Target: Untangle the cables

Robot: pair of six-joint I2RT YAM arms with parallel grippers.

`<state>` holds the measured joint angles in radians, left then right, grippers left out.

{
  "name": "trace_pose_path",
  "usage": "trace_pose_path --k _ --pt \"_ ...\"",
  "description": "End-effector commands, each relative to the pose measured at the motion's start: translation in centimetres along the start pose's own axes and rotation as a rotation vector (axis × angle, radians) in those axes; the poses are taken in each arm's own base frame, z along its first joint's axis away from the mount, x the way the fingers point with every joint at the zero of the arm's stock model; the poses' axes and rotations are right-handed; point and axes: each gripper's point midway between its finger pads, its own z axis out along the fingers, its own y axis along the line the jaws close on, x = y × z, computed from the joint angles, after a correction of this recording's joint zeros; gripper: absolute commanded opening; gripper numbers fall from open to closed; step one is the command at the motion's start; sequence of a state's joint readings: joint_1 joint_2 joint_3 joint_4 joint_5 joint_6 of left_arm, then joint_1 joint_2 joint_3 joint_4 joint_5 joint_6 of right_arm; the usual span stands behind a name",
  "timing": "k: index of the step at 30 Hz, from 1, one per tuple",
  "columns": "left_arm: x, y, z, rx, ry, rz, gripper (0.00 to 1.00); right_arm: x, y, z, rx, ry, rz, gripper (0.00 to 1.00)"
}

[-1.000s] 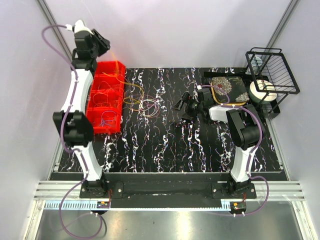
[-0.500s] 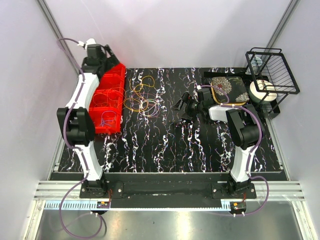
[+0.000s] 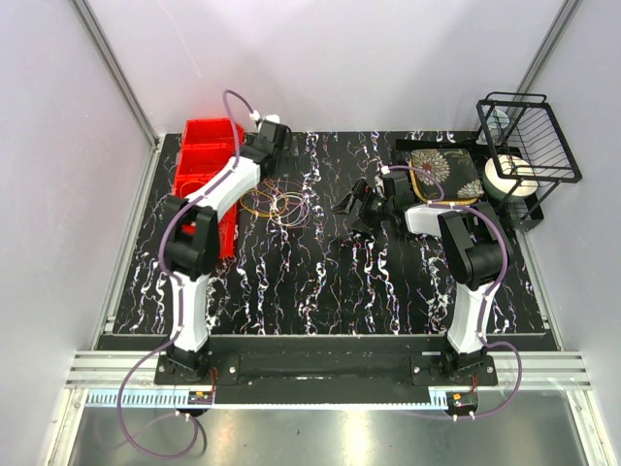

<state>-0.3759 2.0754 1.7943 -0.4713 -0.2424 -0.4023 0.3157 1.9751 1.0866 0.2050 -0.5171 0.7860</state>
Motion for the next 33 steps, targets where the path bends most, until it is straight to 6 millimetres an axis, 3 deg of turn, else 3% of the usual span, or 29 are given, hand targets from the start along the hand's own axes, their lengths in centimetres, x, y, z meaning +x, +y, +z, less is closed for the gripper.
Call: trace_pose_path --k 1,6,19,21,33 --pt "0.3 3.1 2.1 -0.159 0.001 -0.009 0.99 0.1 -0.6 0.4 0.019 0.013 0.007 1.0" --pt "0.5 4.5 3.6 -0.251 -0.011 -0.037 0.99 0.2 -0.7 0.5 0.02 0.02 0.012 1.0" --pt "-1.1 7.0 9.5 -0.22 0.004 -0.138 0.98 0.4 -1.0 1.0 0.019 0.037 0.024 1.0" --pt "-0.6 7.3 10.6 -0.204 0.022 -0.145 0.98 0.4 -1.1 1.1 0.018 0.039 0.026 1.0" --pt "-0.5 5.3 12.1 -0.097 0.033 -0.192 0.72 0.7 -1.4 1.8 0.011 0.059 0.046 1.0"
